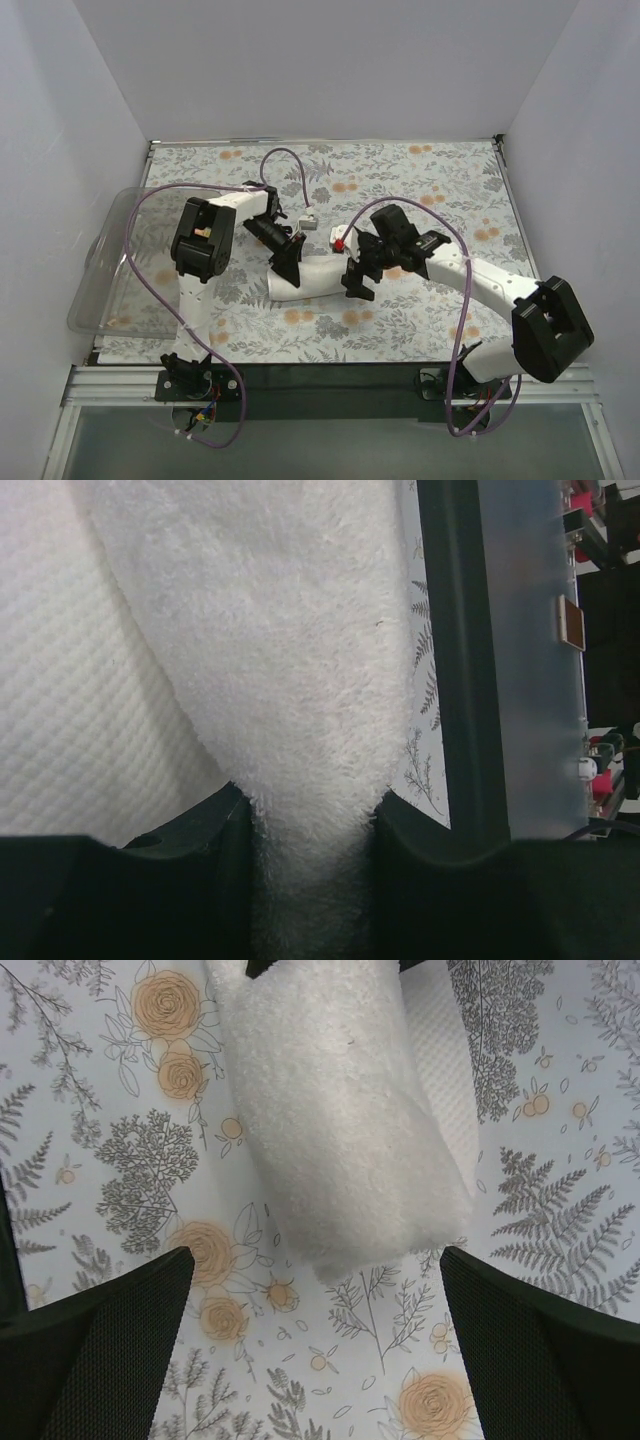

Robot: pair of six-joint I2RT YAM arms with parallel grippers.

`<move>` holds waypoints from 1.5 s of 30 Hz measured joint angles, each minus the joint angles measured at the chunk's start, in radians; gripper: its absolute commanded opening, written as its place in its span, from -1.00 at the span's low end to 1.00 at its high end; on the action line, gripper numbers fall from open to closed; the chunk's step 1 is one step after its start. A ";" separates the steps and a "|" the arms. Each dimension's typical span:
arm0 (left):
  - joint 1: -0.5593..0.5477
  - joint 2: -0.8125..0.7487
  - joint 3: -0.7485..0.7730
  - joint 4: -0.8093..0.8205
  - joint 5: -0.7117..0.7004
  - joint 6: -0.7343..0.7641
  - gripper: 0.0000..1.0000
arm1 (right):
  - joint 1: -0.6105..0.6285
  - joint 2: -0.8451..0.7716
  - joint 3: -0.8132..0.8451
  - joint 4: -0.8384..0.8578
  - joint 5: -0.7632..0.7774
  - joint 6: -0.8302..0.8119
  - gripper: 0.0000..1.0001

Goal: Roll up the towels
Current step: Roll the towel

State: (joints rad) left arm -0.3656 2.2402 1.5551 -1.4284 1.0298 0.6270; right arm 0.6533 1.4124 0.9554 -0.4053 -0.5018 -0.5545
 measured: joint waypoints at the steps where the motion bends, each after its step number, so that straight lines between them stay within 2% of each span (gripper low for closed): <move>1: 0.002 0.012 0.013 -0.016 0.002 0.002 -0.81 | 0.018 -0.014 -0.032 0.045 0.019 -0.020 0.97; 8: 0.004 0.050 0.055 -0.069 0.006 0.006 -0.79 | 0.132 -0.025 -0.145 0.291 0.100 -0.208 0.93; 11: 0.004 0.056 0.062 -0.076 0.006 0.006 -0.78 | 0.166 0.042 -0.146 0.365 0.109 -0.254 0.75; 14: 0.004 0.056 0.063 -0.077 0.006 0.005 -0.76 | 0.167 0.118 -0.144 0.410 0.119 -0.280 0.37; 15: 0.004 0.056 0.063 -0.077 0.006 0.004 -0.75 | 0.167 0.138 -0.137 0.422 0.122 -0.288 -0.10; 17: 0.004 0.056 0.064 -0.075 0.006 0.001 -0.64 | 0.164 0.167 -0.118 0.426 0.121 -0.296 -0.62; 18: 0.005 0.056 0.064 -0.074 0.005 -0.003 -0.57 | 0.164 0.175 -0.106 0.414 0.117 -0.301 -0.97; 22: 0.013 0.047 0.060 -0.053 0.001 -0.043 -0.39 | 0.158 0.224 -0.016 0.303 0.104 -0.309 -0.97; 23: 0.022 0.042 0.056 -0.042 -0.002 -0.056 -0.17 | 0.157 0.240 0.011 0.272 0.098 -0.309 -0.97; 25: 0.032 0.024 0.043 -0.007 -0.008 -0.087 0.10 | 0.153 0.261 0.050 0.224 0.088 -0.309 -0.97; 27: 0.044 -0.001 0.022 0.053 -0.023 -0.117 0.22 | 0.149 0.275 0.076 0.190 0.076 -0.308 -0.97; 34: 0.091 -0.166 -0.077 0.271 -0.066 -0.215 0.29 | 0.121 0.328 0.161 0.089 0.013 -0.260 -0.97; 39: 0.176 -0.338 -0.122 0.460 -0.126 -0.256 0.32 | 0.074 0.368 0.203 0.024 -0.092 -0.219 -0.97; 40: 0.196 -0.375 -0.137 0.504 -0.138 -0.257 0.62 | 0.064 0.379 0.213 0.000 -0.127 -0.209 -0.97; 41: 0.216 -0.415 -0.156 0.536 -0.149 -0.250 0.69 | 0.055 0.391 0.226 -0.024 -0.156 -0.203 -0.97; 42: 0.233 -0.459 -0.181 0.562 -0.159 -0.243 0.96 | 0.046 0.407 0.242 -0.048 -0.183 -0.198 -0.97; 45: 0.246 -0.617 -0.291 0.604 -0.172 -0.200 0.96 | 0.011 0.465 0.295 -0.108 -0.264 -0.174 -0.97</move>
State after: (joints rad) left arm -0.1192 1.6230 1.2644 -0.8246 0.8574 0.4271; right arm 0.6643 1.8778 1.2507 -0.5137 -0.7662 -0.7288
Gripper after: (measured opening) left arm 0.974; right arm 0.322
